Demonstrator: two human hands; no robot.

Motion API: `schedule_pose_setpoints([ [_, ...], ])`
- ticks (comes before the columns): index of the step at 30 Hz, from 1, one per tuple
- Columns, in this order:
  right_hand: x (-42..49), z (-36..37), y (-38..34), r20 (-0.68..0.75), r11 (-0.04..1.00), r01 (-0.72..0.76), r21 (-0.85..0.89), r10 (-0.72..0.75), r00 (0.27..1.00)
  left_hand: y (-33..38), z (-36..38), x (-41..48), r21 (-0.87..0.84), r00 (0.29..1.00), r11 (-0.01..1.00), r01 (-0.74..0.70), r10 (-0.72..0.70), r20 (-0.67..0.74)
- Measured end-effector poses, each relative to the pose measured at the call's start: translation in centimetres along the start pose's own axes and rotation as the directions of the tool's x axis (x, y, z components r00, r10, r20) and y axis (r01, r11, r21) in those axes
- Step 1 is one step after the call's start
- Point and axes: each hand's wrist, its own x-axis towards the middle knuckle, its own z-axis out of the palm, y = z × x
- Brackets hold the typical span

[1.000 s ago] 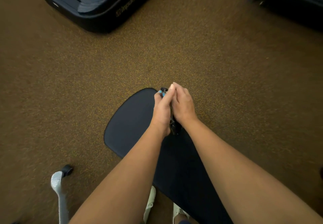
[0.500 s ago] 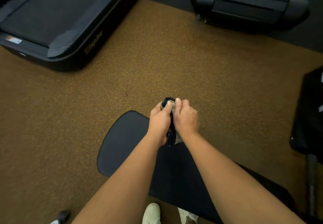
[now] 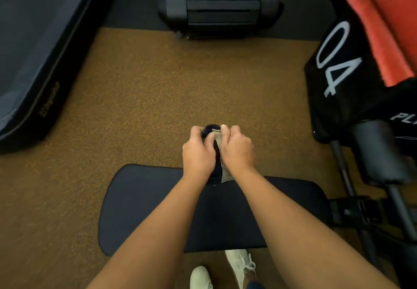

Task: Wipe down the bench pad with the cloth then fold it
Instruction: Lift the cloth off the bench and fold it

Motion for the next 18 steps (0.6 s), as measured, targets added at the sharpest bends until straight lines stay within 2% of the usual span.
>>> schedule_pose_setpoints([
  [7,-0.9,-5.1,5.4,-0.049,0.992,-0.091,0.085,0.095,0.994,2.8,4.1,-1.7,0.058,0.987,0.987,-0.148,0.144,0.063],
  [14,-3.0,-10.9,12.4,-0.176,0.974,-0.207,0.091,0.221,0.959,6.6,10.3,-5.1,0.046,0.974,0.991,-0.125,0.114,0.196],
  [18,-5.1,-14.7,16.8,-0.273,0.954,-0.285,0.095,0.301,0.914,9.6,14.2,-8.4,0.014,0.937,0.983,-0.183,0.17,0.304],
])
